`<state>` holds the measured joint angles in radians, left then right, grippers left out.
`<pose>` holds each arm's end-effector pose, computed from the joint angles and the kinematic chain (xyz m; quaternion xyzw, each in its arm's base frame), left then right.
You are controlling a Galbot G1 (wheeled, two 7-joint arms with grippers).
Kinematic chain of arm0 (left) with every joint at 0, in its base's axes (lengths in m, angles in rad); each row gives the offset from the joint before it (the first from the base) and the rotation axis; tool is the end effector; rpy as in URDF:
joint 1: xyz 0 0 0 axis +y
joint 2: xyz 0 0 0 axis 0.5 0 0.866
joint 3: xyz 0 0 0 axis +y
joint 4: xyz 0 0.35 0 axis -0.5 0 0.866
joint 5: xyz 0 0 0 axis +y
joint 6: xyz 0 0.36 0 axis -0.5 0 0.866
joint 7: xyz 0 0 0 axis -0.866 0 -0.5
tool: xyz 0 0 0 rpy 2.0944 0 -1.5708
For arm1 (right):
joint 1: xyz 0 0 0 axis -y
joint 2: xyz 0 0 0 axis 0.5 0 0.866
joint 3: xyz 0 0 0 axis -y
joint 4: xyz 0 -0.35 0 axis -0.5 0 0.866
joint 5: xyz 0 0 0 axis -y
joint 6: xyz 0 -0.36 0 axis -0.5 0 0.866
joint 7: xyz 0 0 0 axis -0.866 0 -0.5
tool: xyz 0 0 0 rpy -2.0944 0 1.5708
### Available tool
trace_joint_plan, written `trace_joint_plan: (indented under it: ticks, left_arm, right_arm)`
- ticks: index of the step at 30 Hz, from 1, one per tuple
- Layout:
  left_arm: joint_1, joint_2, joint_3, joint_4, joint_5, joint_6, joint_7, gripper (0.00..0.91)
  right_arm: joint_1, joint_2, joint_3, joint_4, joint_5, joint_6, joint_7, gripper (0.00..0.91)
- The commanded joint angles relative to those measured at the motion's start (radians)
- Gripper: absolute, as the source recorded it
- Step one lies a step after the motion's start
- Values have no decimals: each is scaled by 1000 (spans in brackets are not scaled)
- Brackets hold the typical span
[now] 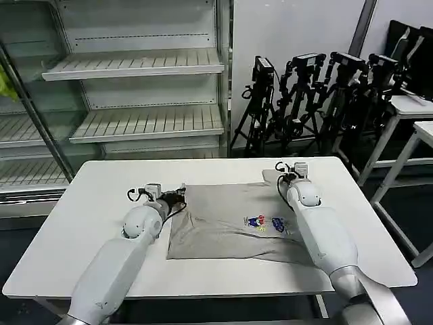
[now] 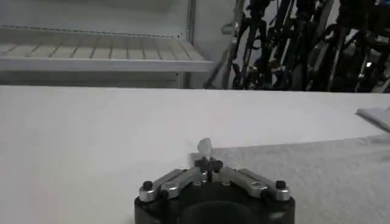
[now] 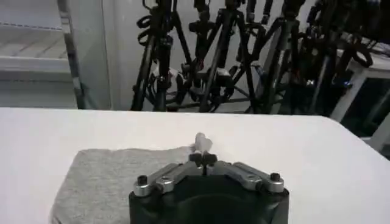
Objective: Fold and organize the clothes.
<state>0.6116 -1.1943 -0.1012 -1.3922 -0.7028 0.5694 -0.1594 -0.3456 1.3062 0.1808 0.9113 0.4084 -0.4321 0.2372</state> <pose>0.4779 0.0171 -0.2611 -0.1088 -0.9614 0.0380 0.2499 0.5763 -0.0569 -0.2668 -0.0694 -0.9716 0.0418 0.2224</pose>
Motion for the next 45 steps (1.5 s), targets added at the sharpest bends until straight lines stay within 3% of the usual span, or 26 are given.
trace_joint_plan:
  ticks: [1,13,21,27,36,45]
  left_arm:
    - [13,14,-38,-79,-32,-19,-1,10]
    - [90,74,-74,-247,-78,-16,-13,10]
    - [250,145,-115,-436,-76,-14,-13,10]
    - [343,177,-124,-531,-20,-19,9,10]
    - [427,194,-109,-571,58,-19,38,10]
    - [414,166,-76,-497,183,-40,39,10]
  right_arm:
    - [-3,-18,9,95,14,134,11,0]
    - [-101,-95,46,396,58,129,17,0]
    - [-366,-190,112,710,70,88,17,0]
    - [-525,-231,173,858,35,88,16,0]
    - [-771,-235,316,952,2,88,9,0]
    - [-807,-175,304,910,-18,7,28,0]
